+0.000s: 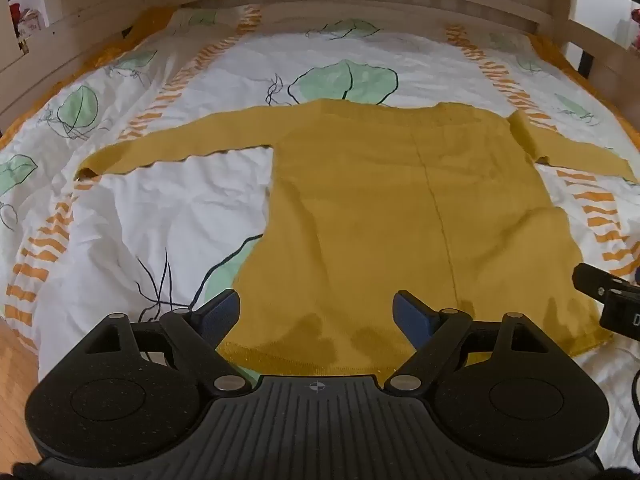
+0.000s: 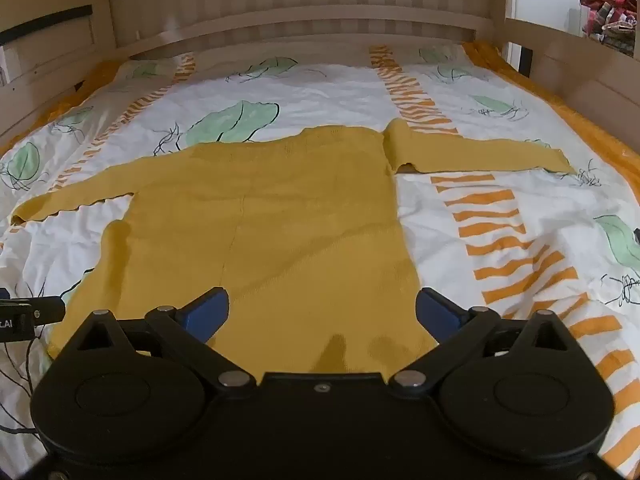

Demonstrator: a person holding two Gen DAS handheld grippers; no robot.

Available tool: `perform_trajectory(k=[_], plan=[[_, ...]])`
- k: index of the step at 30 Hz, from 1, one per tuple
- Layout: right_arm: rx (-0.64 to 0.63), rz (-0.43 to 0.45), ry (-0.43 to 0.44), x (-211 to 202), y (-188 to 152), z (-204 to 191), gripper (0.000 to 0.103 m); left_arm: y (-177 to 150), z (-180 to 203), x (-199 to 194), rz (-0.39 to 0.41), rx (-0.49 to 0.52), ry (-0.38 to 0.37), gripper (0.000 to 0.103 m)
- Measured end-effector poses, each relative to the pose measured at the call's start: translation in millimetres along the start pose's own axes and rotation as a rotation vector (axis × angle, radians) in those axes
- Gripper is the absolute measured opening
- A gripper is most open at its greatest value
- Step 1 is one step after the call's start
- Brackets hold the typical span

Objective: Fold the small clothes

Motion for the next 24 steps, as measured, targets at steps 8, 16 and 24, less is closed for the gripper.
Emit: perform_trajectory(k=[8,16,24], plan=[[-0.009,-0.017,-0.001,1.2,-2.7,-1.9,0.101,-15.0,5.4,4.6,-0.005,-0.016,0.002,0.083],[-0.028,-0.032,-0.002,2.2,-7.0,-4.0,0.101,-6.6,1.6,4.6,-0.039,-0.038,-0.019,0.083],[-0.029,-0.048,-0.003,4.3,-5.8,-3.2,0.101,-7.0,0.4,8.9,-0.055,-0.048,-0.023,0.083]])
Point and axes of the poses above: each gripper's, at about its wrist camera, not at the fingertips, and x roughly the way its jaws point, z to its right, y to its top, the point moved 4 cm from there along x, roughly the way its jaws point, and after that the axes turned 13 degrees about z, right-handed, at the moved point
